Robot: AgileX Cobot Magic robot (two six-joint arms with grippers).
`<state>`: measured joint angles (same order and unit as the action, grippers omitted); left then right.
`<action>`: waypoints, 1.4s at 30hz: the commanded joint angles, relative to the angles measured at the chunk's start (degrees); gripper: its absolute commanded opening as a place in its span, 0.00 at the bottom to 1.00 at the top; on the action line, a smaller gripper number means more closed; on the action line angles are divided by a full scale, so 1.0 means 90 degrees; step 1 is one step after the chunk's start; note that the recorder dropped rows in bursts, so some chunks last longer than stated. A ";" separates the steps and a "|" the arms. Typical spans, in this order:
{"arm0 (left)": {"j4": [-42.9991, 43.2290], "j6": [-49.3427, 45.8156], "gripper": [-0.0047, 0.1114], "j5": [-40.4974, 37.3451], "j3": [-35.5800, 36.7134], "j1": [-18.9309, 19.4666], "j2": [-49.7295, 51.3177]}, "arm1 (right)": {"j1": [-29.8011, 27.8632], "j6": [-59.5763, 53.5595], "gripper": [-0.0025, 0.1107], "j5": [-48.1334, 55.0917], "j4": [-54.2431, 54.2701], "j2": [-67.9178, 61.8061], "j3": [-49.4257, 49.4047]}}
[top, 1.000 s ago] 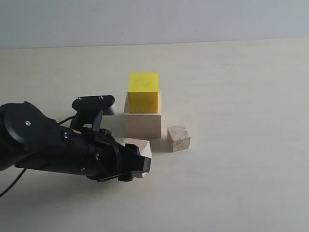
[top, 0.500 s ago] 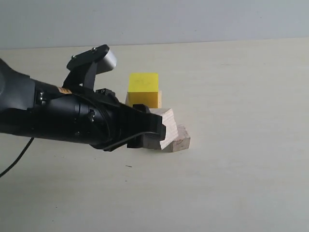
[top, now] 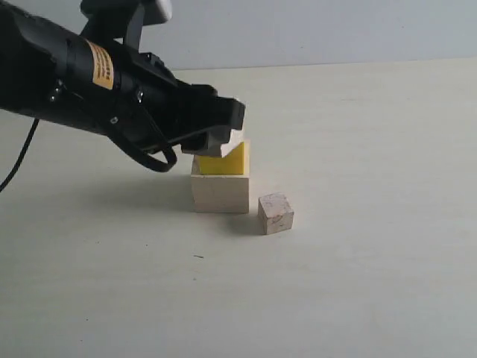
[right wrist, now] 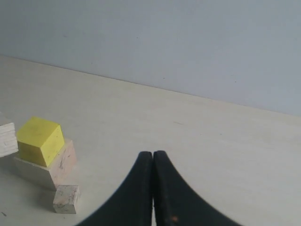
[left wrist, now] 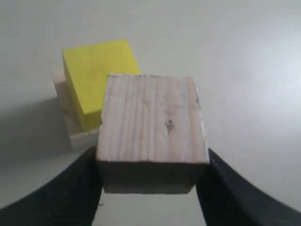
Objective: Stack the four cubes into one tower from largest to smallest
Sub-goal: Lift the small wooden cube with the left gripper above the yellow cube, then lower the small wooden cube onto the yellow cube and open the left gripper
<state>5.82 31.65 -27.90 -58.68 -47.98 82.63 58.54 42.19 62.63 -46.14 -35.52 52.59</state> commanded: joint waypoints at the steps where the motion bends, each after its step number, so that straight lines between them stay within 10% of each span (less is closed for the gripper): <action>1: 0.0929 0.0964 0.06 -0.0026 -0.0238 -0.0007 0.0050 | 0.0013 -0.0005 0.02 -0.0072 -0.0047 0.0013 -0.0023; 42: 0.4017 0.4752 0.06 -0.0210 -0.0752 -0.0255 0.1649 | 0.0013 0.0116 0.02 -0.0128 0.0012 0.0018 -0.0023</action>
<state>40.94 73.11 -28.02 -65.12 -50.00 97.08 58.54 43.06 62.14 -45.83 -35.52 52.59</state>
